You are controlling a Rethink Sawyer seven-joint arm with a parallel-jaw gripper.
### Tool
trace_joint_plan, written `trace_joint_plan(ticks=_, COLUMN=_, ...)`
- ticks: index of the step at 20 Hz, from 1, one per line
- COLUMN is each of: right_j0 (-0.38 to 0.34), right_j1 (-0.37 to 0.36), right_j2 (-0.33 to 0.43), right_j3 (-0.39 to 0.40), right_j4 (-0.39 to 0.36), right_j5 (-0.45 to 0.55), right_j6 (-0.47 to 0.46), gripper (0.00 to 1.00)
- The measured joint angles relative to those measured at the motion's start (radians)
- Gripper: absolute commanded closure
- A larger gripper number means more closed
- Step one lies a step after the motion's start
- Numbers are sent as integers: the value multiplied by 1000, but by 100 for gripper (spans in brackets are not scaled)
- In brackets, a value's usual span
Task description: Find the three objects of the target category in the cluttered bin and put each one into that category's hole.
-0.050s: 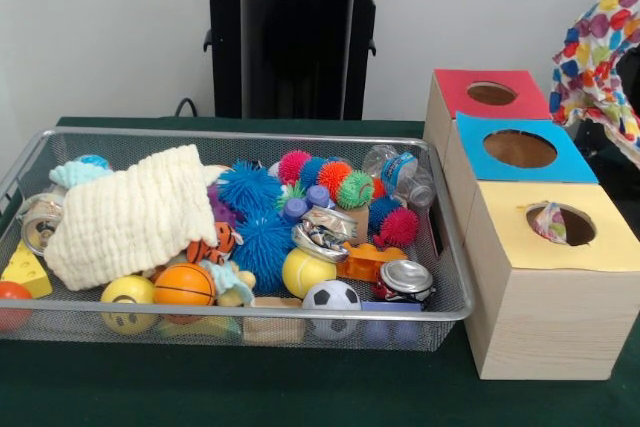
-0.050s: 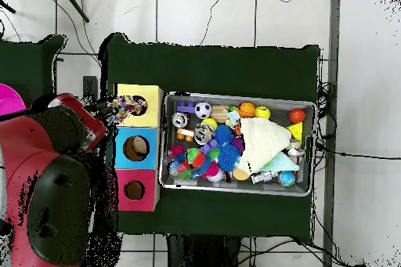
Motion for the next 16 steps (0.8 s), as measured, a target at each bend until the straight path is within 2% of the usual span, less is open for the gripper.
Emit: trace_joint_plan(ticks=16, right_j0=-5, right_j1=3, right_j2=14, right_j3=24, right_j4=41, right_j5=-21, right_j6=24, gripper=100)
